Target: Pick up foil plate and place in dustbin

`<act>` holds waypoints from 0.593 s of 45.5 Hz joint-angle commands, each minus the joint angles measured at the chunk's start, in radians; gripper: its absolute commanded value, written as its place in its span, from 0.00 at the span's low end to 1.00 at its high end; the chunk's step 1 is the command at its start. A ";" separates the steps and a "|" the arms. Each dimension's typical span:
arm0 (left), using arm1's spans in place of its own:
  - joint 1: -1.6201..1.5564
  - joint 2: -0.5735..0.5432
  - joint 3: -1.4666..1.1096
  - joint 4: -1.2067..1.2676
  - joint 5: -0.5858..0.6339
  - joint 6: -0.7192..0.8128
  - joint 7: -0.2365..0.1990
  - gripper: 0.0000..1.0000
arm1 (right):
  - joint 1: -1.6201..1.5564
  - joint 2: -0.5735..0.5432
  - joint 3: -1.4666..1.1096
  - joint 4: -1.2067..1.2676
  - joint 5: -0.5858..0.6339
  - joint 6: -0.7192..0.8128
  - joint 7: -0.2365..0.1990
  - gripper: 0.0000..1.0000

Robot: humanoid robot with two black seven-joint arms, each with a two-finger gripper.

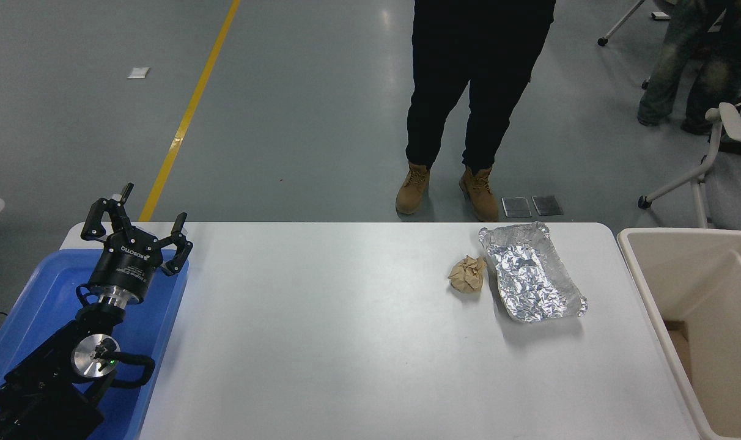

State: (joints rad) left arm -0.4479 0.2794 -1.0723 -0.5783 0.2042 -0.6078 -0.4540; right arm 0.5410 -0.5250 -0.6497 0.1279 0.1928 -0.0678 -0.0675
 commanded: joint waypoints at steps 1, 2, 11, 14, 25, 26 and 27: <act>0.000 0.000 0.000 0.000 0.000 0.000 0.000 0.98 | 0.099 -0.003 -0.091 0.015 -0.003 0.006 -0.002 0.00; 0.000 0.000 0.000 0.001 0.000 -0.001 0.000 0.98 | 0.109 -0.003 -0.102 0.016 -0.003 0.006 -0.002 0.00; 0.000 0.000 0.000 0.000 0.000 0.000 0.002 0.98 | 0.252 -0.004 -0.185 0.059 -0.001 -0.001 -0.002 0.75; 0.000 0.000 0.000 0.000 0.000 -0.001 0.002 0.98 | 0.310 -0.004 -0.209 0.082 -0.001 -0.004 -0.002 1.00; 0.000 0.000 0.000 0.000 0.000 -0.001 0.002 0.98 | 0.602 -0.046 -0.314 0.286 -0.001 0.002 -0.002 1.00; 0.000 0.000 0.000 0.000 0.000 -0.001 0.002 0.98 | 0.631 -0.049 -0.323 0.315 -0.001 0.002 -0.002 1.00; 0.000 0.000 0.000 0.000 0.000 0.000 0.002 0.98 | 0.660 -0.052 -0.330 0.344 -0.001 0.002 -0.002 1.00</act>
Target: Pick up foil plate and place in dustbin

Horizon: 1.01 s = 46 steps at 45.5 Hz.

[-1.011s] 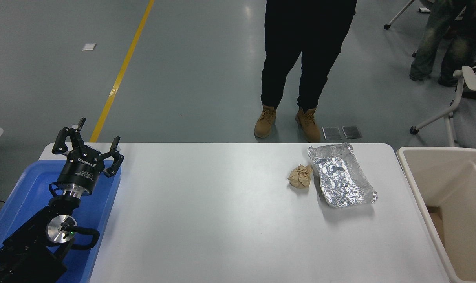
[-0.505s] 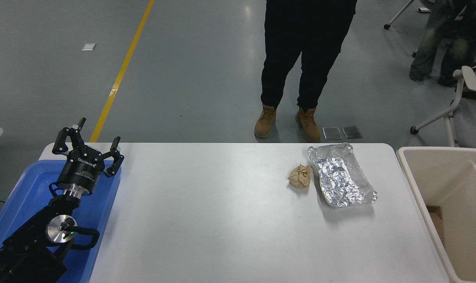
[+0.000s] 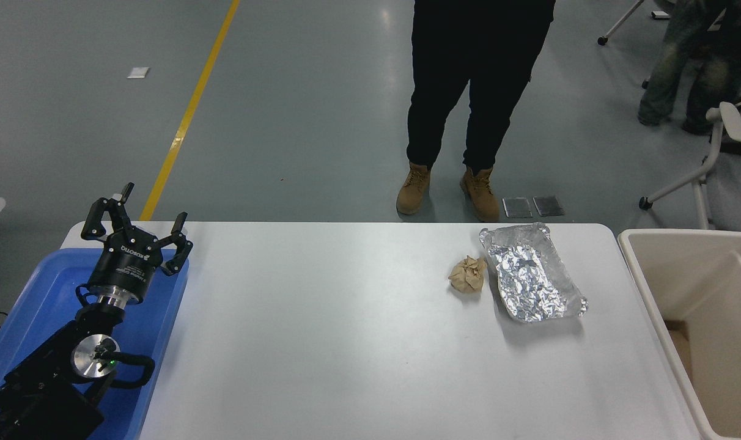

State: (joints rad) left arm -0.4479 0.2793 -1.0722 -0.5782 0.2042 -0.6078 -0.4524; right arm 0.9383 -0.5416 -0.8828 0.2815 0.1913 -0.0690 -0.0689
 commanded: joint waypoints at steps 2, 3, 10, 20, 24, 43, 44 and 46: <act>0.000 0.000 0.000 0.000 0.000 -0.001 0.000 0.98 | 0.321 -0.037 -0.108 0.249 -0.001 0.006 0.000 1.00; 0.000 0.000 0.002 0.000 0.000 0.000 0.000 0.98 | 0.352 -0.040 -0.110 0.278 -0.001 0.008 0.000 1.00; 0.000 0.000 0.000 0.000 0.000 0.000 0.000 0.98 | 0.548 -0.072 -0.110 0.494 -0.027 0.020 0.000 1.00; 0.000 0.000 0.000 0.000 0.000 0.000 0.000 0.98 | 0.838 -0.159 -0.111 0.853 -0.243 0.098 -0.002 1.00; 0.000 0.000 0.000 0.000 0.000 0.000 0.000 0.98 | 0.934 -0.181 -0.125 0.953 -0.285 0.159 -0.005 1.00; 0.000 0.000 0.000 0.000 0.000 0.000 -0.002 0.98 | 1.340 -0.212 -0.272 1.301 -0.289 0.446 -0.006 1.00; 0.000 0.001 0.000 0.001 0.000 0.000 0.000 0.98 | 1.349 -0.212 -0.272 1.305 -0.289 0.462 -0.008 1.00; 0.000 0.001 0.000 0.001 0.000 0.000 0.000 0.98 | 1.364 -0.212 -0.272 1.305 -0.289 0.491 -0.008 1.00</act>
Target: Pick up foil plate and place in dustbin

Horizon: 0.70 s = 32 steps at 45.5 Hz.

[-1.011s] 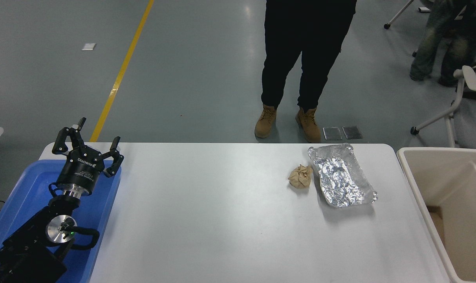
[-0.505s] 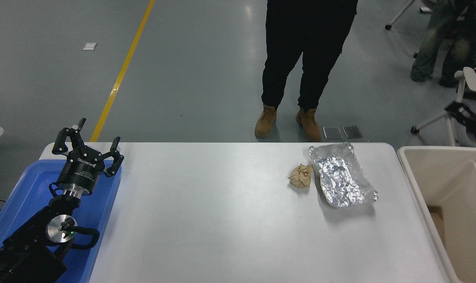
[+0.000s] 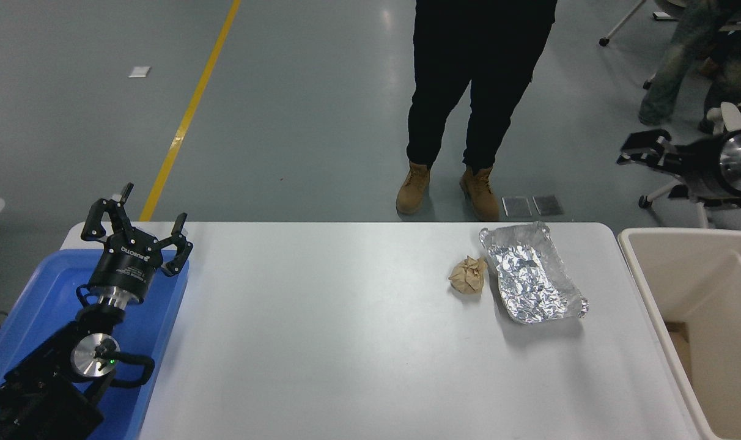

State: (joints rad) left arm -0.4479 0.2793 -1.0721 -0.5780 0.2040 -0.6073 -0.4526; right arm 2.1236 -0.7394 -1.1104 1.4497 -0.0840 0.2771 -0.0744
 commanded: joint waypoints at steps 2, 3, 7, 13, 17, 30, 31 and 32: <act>0.000 0.000 0.000 0.001 0.000 0.000 -0.001 0.98 | 0.197 -0.014 -0.045 0.138 -0.014 0.177 -0.002 1.00; 0.000 0.001 0.000 0.001 0.000 0.000 -0.001 0.98 | 0.209 -0.014 -0.045 0.138 -0.014 0.192 -0.002 1.00; 0.000 0.000 0.000 0.000 0.000 0.000 -0.001 0.98 | 0.260 -0.012 -0.045 0.144 -0.013 0.266 -0.002 1.00; 0.000 0.000 0.000 0.000 0.000 0.000 -0.001 0.98 | 0.337 -0.006 -0.045 0.149 -0.013 0.364 -0.002 1.00; 0.000 0.001 0.000 0.001 0.000 0.000 -0.001 0.98 | 0.375 0.003 -0.045 0.149 -0.011 0.386 -0.002 1.00; 0.000 0.001 0.000 0.001 0.000 0.000 -0.001 0.98 | 0.366 0.049 -0.051 0.143 -0.005 0.387 -0.004 1.00; 0.000 0.001 0.000 0.000 0.000 0.000 -0.001 0.98 | 0.357 0.052 -0.051 0.140 -0.003 0.387 -0.004 1.00; 0.000 0.000 0.000 0.000 0.000 0.000 0.000 0.98 | 0.342 0.054 -0.051 0.136 -0.002 0.387 -0.004 1.00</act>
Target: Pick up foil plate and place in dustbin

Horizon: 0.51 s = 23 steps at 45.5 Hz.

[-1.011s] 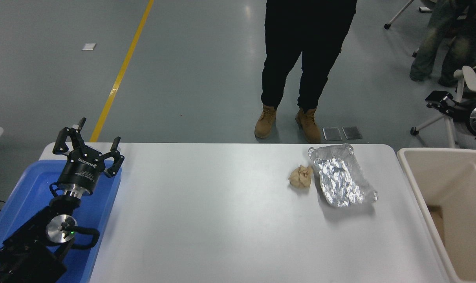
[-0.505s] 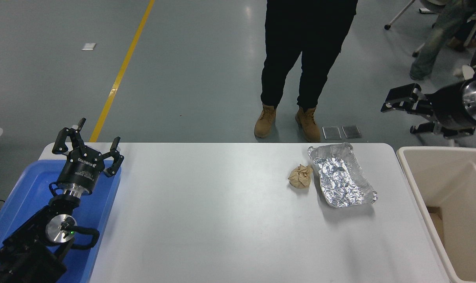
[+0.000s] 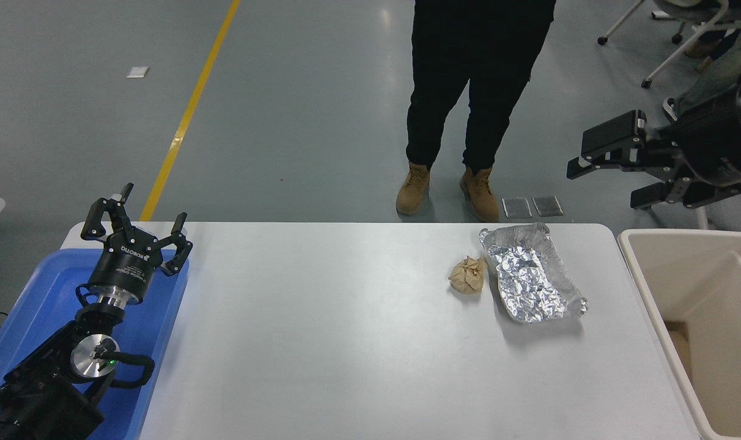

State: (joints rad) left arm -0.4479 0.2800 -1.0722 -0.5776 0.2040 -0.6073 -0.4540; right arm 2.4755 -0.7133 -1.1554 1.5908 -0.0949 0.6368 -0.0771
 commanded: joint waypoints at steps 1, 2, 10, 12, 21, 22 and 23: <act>0.000 -0.001 0.001 -0.001 0.000 0.000 0.001 0.98 | -0.026 0.031 -0.004 -0.008 0.012 0.026 -0.001 1.00; 0.000 -0.001 0.000 -0.001 0.000 0.000 0.000 0.98 | -0.045 0.032 -0.003 -0.012 0.012 0.024 0.000 1.00; 0.000 0.001 0.000 -0.001 0.000 0.000 0.001 0.98 | -0.220 0.034 0.031 -0.121 0.014 -0.008 0.000 1.00; 0.000 -0.001 0.000 0.001 0.000 0.000 0.001 0.98 | -0.262 0.034 0.040 -0.158 0.014 -0.011 0.000 1.00; 0.000 -0.001 0.000 0.001 0.000 0.000 0.000 0.98 | -0.466 0.061 0.068 -0.313 -0.008 -0.086 0.000 1.00; 0.000 -0.001 0.000 0.001 0.000 0.000 0.000 0.98 | -0.489 0.069 0.069 -0.336 -0.012 -0.100 0.000 1.00; 0.000 -0.001 0.000 0.001 0.000 0.000 0.001 0.98 | -0.513 0.077 0.069 -0.356 -0.017 -0.112 0.000 1.00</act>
State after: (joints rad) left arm -0.4479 0.2797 -1.0722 -0.5782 0.2040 -0.6076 -0.4538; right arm 2.1872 -0.6747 -1.1131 1.4076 -0.0914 0.6079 -0.0767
